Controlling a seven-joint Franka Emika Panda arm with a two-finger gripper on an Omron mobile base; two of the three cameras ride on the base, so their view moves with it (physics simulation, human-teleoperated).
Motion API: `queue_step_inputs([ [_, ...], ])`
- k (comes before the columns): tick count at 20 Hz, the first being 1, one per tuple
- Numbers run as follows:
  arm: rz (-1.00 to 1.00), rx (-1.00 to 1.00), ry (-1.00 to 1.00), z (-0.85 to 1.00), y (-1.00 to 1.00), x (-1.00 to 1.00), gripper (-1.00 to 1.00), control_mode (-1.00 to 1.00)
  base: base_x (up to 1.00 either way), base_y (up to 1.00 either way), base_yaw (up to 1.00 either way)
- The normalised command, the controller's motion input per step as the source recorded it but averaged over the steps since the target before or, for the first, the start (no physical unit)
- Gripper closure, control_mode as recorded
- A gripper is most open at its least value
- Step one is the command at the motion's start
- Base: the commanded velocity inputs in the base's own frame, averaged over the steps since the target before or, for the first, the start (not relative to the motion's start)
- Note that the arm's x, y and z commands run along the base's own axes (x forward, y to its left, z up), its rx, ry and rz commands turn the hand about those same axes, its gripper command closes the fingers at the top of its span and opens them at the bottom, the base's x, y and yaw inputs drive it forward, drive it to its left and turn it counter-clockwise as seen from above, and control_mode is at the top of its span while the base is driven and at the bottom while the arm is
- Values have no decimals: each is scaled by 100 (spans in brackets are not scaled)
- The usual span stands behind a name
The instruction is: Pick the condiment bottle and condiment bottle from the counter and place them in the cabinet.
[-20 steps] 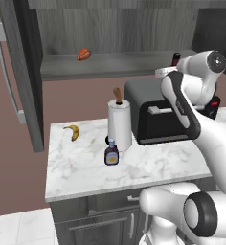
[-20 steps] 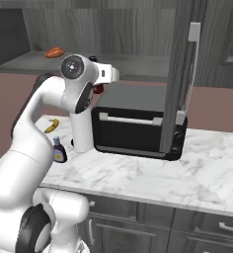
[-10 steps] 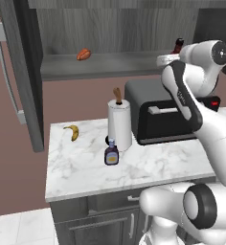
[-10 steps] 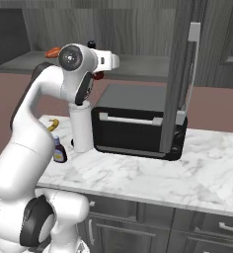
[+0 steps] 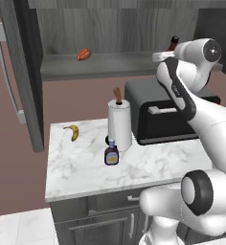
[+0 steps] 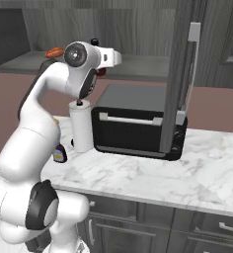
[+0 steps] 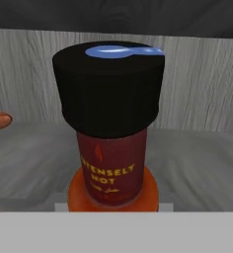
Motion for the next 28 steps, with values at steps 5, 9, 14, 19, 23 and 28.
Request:
queue_step_inputs([
  [5, 0, 0, 0, -10, 0, 28, 100, -100, 0, 0, 0],
  [9, 0, 0, 0, -28, 3, 23, 100, -100, 0, 0, 0],
  [14, 0, 0, 0, -21, 1, 20, 100, -100, 0, 0, 0],
  [19, 0, 0, 0, -4, 0, 19, 100, -100, 0, 0, 0],
  [23, 0, 0, 0, 0, 0, 23, 100, -100, 0, 0, 0],
  [28, 0, 0, 0, 0, 0, 26, 100, -100, 0, 0, 0],
])
